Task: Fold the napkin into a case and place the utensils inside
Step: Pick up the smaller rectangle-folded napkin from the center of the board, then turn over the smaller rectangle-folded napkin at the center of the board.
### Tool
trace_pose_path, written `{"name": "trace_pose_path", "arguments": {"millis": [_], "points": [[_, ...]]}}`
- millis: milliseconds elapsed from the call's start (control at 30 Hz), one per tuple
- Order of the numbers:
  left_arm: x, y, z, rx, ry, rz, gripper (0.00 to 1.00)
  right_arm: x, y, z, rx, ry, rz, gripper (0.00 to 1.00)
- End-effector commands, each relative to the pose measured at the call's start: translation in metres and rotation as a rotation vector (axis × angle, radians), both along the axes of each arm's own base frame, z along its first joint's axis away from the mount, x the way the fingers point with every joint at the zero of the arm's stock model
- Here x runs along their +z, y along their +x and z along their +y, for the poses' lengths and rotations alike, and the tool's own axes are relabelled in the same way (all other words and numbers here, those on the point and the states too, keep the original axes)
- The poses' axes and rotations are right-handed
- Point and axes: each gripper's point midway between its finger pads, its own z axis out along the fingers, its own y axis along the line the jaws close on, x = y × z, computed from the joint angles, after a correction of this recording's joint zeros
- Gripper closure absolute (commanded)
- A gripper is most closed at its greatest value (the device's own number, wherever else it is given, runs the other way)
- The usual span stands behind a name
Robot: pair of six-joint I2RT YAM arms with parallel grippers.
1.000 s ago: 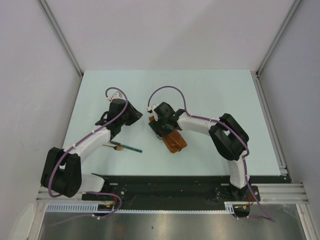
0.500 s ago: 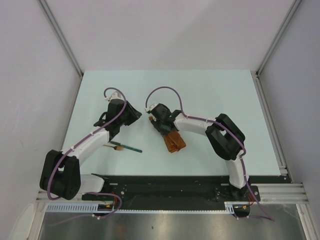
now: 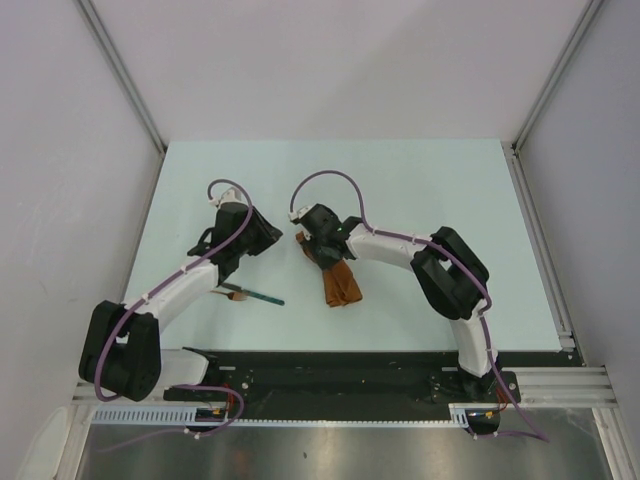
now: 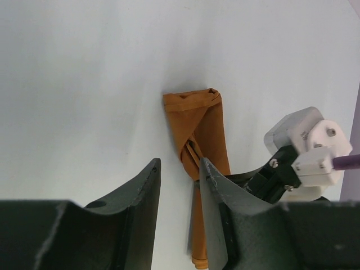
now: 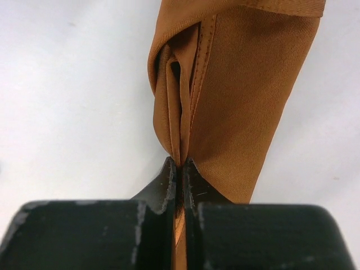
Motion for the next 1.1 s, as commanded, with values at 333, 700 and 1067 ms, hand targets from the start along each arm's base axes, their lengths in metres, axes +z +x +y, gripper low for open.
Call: {"name": "trace_pose_path", "arguments": {"millis": [333, 700, 1067], "points": [[0.012, -0.015, 0.025, 0.047, 0.07, -0.047, 0.65, 0.079, -0.029, 0.04, -0.023, 0.633, 0.29, 1.0], [-0.01, -0.017, 0.003, -0.043, 0.087, 0.005, 0.71, 0.085, -0.029, 0.016, -0.022, 1.102, 0.49, 1.0], [-0.027, -0.012, -0.057, -0.19, 0.082, 0.051, 0.71, 0.053, -0.013, -0.036, -0.114, 1.219, 0.576, 0.89]]}}
